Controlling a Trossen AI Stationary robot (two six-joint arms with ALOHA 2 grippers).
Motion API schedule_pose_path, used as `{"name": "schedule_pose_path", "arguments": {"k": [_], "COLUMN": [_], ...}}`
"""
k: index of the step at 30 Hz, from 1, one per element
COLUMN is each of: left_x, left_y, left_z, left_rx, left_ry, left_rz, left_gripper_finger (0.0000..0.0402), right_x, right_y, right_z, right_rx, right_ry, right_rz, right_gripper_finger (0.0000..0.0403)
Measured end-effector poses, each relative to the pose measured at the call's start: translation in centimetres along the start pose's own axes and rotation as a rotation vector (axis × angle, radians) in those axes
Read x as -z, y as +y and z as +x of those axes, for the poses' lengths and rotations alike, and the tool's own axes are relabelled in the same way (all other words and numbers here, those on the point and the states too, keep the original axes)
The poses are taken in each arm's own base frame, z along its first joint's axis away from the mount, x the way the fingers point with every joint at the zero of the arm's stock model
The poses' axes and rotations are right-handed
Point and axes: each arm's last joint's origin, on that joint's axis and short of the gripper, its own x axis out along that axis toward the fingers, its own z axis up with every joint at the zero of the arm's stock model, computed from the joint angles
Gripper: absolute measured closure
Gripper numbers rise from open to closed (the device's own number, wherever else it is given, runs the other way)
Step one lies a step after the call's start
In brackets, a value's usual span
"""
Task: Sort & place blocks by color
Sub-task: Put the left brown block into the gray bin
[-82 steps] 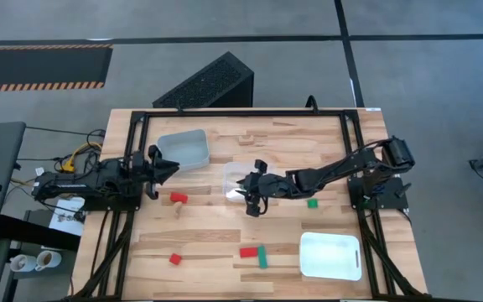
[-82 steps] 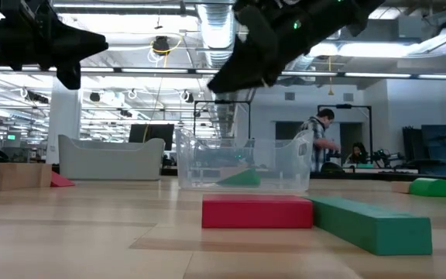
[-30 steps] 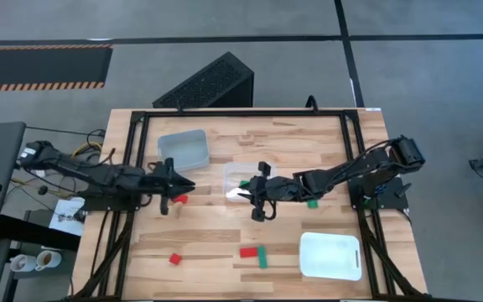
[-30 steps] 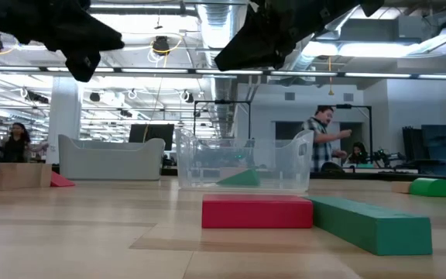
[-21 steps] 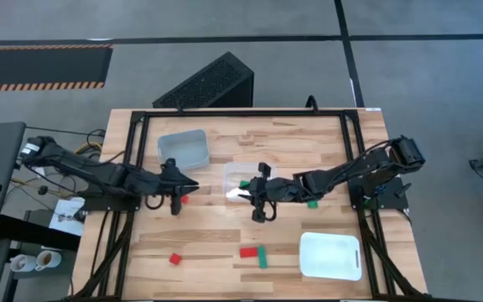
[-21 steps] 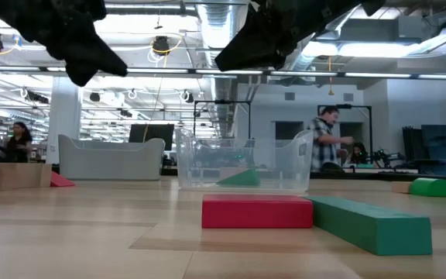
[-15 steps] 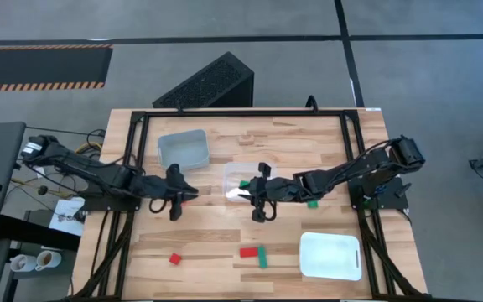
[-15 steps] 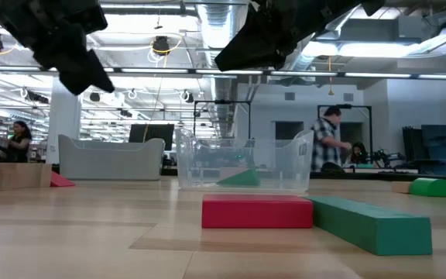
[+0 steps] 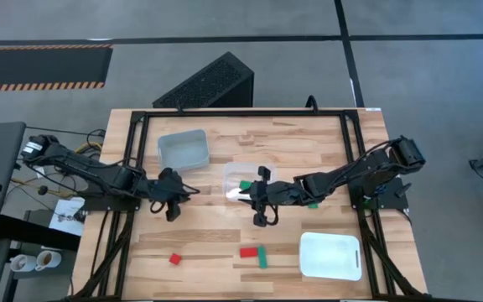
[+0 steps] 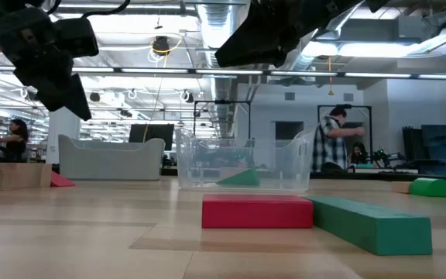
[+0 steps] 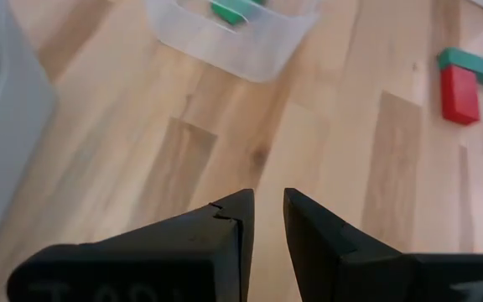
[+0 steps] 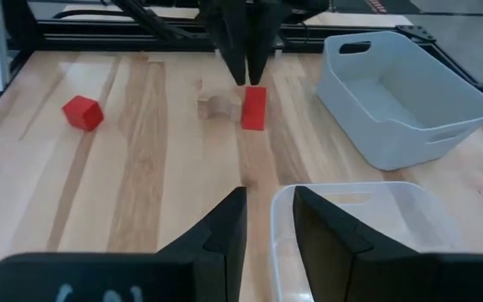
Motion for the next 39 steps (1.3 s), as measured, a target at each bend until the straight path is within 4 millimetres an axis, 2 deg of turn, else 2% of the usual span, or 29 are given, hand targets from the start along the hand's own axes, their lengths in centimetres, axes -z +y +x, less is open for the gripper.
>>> {"name": "schedule_pose_path", "arguments": {"k": [10,13,16,19,22,27,32,39], "left_x": [-0.3,-0.3,-0.8,-1.3,-1.2,-1.6,-1.4,-1.0], "left_y": [0.2,0.1,-0.5,-1.5,-1.6,-1.4,-1.3,-2.0], "left_z": [0.0,0.0,-0.1,-0.7,-1.2,-2.6,-2.5,-2.5], "left_rx": [-0.084,-0.058,0.042,0.097,0.075,0.002,-0.029,0.049], "left_ry": [-0.081,-0.072,-0.073,-0.097,-0.052,0.034,0.057,0.106], "left_rz": [0.01,-0.065,-0.173,-0.096,-0.015,-0.065,-0.071,0.024], "left_gripper_finger": [0.0349,0.0349,0.0349,0.0349,0.0349,0.0349,0.0349,0.0349], "right_x": [-0.2,-0.2,-0.2,-0.2,-0.1,-0.2,-0.2,-0.3], "right_y": [-0.1,-0.1,-0.1,-0.1,0.0,0.2,0.2,0.2], "right_z": [0.0,0.1,0.0,0.0,0.0,-0.1,-0.1,-0.1], "right_rx": [0.004,0.005,0.004,0.002,0.002,-0.005,-0.006,-0.005], "right_ry": [-0.016,-0.014,-0.014,-0.014,-0.014,-0.018,-0.024,-0.028], "right_rz": [0.007,0.007,0.007,0.006,0.006,0.01,0.013,0.015], "right_gripper_finger": [0.0281,0.0281,0.0281,0.0281,0.0281,0.0281,0.0281,0.0281]}}
